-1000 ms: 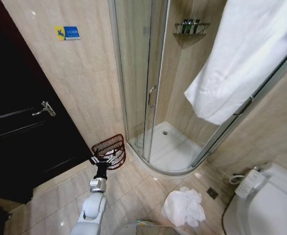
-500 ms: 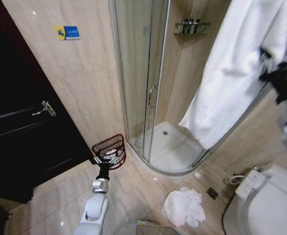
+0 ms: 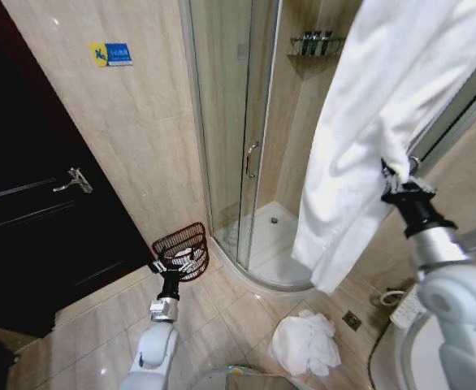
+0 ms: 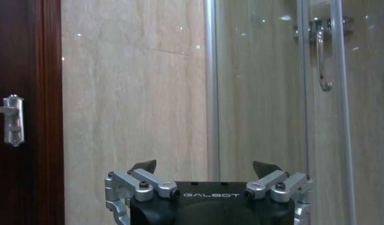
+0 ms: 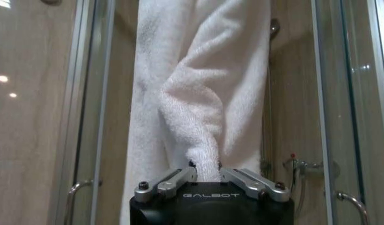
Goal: Discard the used towel into the hamper.
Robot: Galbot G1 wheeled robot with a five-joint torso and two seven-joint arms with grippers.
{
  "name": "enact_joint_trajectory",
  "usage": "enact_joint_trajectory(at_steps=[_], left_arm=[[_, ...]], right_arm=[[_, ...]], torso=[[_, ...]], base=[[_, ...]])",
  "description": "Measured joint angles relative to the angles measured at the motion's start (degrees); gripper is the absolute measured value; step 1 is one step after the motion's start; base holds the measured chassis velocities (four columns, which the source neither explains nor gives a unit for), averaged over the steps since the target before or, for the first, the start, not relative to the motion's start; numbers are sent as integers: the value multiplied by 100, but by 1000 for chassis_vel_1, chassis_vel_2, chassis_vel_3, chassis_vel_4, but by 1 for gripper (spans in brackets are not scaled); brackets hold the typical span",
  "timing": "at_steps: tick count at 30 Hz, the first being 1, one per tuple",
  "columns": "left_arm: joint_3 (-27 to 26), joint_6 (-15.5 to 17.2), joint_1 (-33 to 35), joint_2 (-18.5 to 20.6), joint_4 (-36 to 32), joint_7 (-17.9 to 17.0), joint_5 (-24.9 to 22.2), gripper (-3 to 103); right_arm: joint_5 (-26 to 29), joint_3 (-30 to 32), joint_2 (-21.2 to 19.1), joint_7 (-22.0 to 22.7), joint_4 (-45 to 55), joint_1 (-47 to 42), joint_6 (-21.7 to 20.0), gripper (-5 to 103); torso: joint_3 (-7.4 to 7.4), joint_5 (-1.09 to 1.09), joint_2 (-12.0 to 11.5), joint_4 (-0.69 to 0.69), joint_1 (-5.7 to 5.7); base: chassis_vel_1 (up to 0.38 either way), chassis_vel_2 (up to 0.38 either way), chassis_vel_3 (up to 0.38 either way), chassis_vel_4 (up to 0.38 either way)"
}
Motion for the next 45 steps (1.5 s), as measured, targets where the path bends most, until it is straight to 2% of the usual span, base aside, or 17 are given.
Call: enact_joint_trajectory(at_steps=[6,10,11,14,15,18,24,33,35,45], left_arm=[[-29,-119,123,82,58,1,-104,100],[-15,-182,232,113,60,2,-143,100],[-15,-182,232,113,60,2,-143,100],[23,-218,240,87,72,2,-150,100],[23,-218,240,87,72,2,-150,100],[93,-227,307,80,39,8,-170,100],[91,-247,284,116,-1,19,-244,100],[13,-261,275,163,-10,19,-332,100],[4,-280,280,169,4,19,-340,100],[-9,-283,321,165,-76,19,-325,100]], right_arm=[[-300,-26,450,-137,295,-394,107,3],[-833,-147,1020,-449,239,-732,429,3],[-833,-147,1020,-449,239,-732,429,3],[-1345,-194,1439,-658,60,-837,698,3],[-1345,-194,1439,-658,60,-837,698,3],[-1626,-201,1863,-890,-130,-934,889,3],[-1882,-173,2257,-1197,-382,-1129,1036,3],[-2010,-215,2490,-1379,-350,-1302,1175,3],[-2022,-222,2446,-1362,-160,-1287,1178,3],[-2067,-240,2249,-1277,46,-1176,1155,3]], torso=[[0,-2,0,0,0],[-1,-1,1,0,-1],[-1,-1,1,0,-1],[-1,-1,1,0,0],[-1,-1,1,0,0],[0,0,1,0,0],[0,1,1,0,0],[1,5,0,0,0],[0,-3,1,-1,0],[0,3,0,1,0]], base=[[0,0,0,0],[0,0,0,0],[0,0,0,0],[0,0,0,0],[0,0,0,0],[0,0,0,0],[0,0,0,0],[0,0,0,0],[0,0,0,0],[0,0,0,0]])
